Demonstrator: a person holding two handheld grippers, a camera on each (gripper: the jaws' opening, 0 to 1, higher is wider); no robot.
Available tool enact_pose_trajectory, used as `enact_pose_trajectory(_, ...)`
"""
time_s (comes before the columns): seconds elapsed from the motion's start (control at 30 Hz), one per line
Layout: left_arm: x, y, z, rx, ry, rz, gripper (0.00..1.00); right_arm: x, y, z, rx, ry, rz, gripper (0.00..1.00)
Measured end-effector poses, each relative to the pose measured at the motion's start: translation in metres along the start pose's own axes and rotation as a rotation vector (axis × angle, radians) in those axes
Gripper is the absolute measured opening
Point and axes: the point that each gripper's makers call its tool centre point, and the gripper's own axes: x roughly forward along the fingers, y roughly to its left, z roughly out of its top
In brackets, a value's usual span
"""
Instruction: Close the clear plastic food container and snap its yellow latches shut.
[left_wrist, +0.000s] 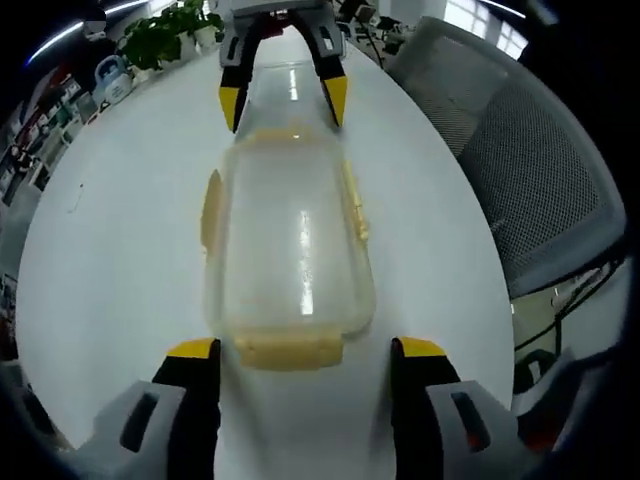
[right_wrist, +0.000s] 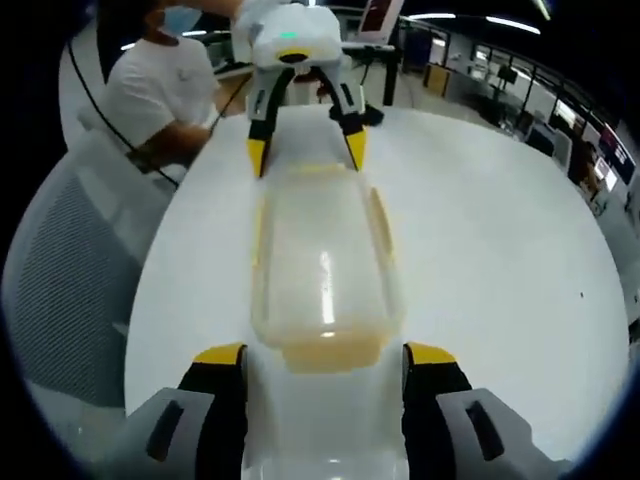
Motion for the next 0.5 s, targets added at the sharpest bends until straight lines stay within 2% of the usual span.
enact_pose_trajectory(0.17,0.0012,0.0001,-0.0010,-0.016,0.010,-0.021,0.66,0.0031,0.0029,-0.0023,-0.016,0.015,0.023,0.58)
enact_pose_trajectory(0.3,-0.0014,0.0019,-0.0007,-0.005,0.024,-0.021,0.53,0.0044,0.0025,-0.0037,-0.015,0.021,0.031,0.57)
enact_pose_trajectory(0.43,-0.0010,0.0015,0.0000,-0.014,0.034,-0.017,0.52,0.0061,0.0002,-0.0040,-0.027,0.031,0.030,0.54)
enact_pose_trajectory(0.5,-0.0010,0.0015,0.0007,-0.027,0.039,-0.011,0.50,0.0066,0.0009,-0.0024,-0.025,0.031,0.036,0.49)
